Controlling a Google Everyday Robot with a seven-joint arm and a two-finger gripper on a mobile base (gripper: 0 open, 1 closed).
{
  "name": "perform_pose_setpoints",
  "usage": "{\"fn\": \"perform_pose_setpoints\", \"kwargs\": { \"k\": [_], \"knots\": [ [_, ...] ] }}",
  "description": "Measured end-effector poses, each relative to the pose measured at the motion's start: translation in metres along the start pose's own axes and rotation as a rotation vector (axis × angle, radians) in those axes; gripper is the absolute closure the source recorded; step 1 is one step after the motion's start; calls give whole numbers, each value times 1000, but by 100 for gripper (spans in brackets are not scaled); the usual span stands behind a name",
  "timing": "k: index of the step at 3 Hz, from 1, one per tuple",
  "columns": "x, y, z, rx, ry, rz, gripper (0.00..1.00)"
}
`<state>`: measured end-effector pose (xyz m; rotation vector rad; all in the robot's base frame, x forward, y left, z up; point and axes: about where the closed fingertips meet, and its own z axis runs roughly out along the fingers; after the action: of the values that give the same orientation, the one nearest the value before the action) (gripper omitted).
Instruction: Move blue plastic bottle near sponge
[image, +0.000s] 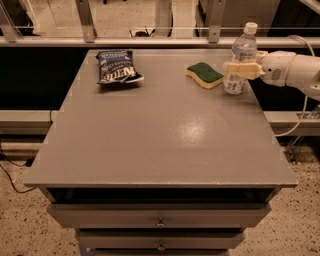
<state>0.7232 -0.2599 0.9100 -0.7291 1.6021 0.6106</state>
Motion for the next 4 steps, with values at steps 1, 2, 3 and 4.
{"fn": "perform_pose_setpoints", "kwargs": {
  "k": [1, 2, 3, 4],
  "knots": [
    [7, 0, 0, 10, 15, 30, 0],
    [6, 5, -6, 5, 22, 39, 0],
    [-14, 15, -36, -8, 29, -3, 0],
    [-52, 57, -93, -71, 67, -84, 0]
  ]
}}
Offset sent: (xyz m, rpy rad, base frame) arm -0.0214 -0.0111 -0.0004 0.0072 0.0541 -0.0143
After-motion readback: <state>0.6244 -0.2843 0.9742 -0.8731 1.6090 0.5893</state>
